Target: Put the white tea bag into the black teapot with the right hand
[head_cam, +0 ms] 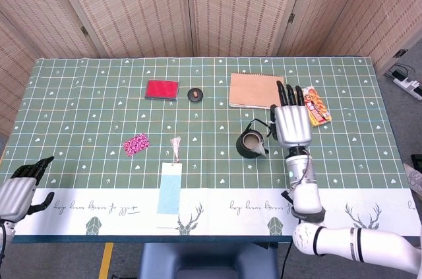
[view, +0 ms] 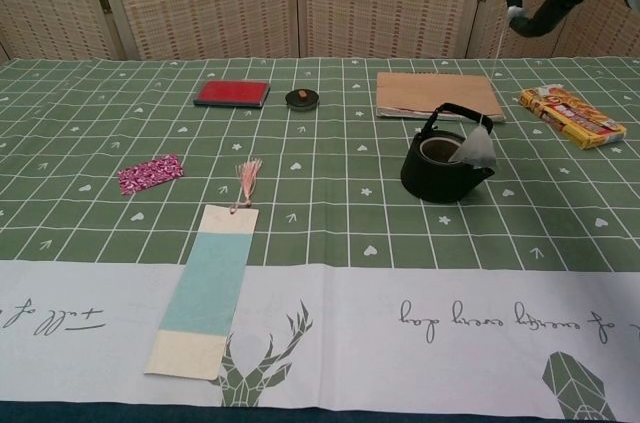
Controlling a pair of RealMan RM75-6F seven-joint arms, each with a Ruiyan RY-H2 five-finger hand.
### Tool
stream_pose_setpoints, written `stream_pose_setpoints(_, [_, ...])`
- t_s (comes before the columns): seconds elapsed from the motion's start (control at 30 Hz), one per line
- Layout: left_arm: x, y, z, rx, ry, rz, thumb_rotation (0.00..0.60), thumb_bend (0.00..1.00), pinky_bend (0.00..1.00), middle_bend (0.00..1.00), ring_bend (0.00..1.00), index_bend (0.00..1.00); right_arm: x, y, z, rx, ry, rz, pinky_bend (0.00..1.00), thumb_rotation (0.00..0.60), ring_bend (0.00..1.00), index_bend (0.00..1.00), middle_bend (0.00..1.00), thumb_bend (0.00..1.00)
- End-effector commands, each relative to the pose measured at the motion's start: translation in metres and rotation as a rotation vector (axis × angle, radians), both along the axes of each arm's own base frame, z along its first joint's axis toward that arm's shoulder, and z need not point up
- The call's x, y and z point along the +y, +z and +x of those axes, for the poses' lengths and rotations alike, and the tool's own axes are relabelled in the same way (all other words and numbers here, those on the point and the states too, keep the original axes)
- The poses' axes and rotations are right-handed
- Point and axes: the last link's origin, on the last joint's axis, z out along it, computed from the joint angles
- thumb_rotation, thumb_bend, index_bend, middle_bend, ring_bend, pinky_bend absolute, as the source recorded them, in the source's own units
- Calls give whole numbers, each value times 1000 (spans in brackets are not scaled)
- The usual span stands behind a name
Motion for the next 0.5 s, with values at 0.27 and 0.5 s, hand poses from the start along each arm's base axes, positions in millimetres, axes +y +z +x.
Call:
stream_pose_setpoints(0.27, [-2, 0, 1, -7, -6, -3, 600, 376, 143, 88, 150, 0, -12, -13, 16, -11, 12, 9, 0, 600, 0, 644, 65, 423])
stream_pose_setpoints(0.5, [-4, 2, 1, -15, -8, 1, 600, 376, 144, 87, 150, 0, -12, -18, 23, 6, 11, 14, 0, 600, 0, 644, 66, 423])
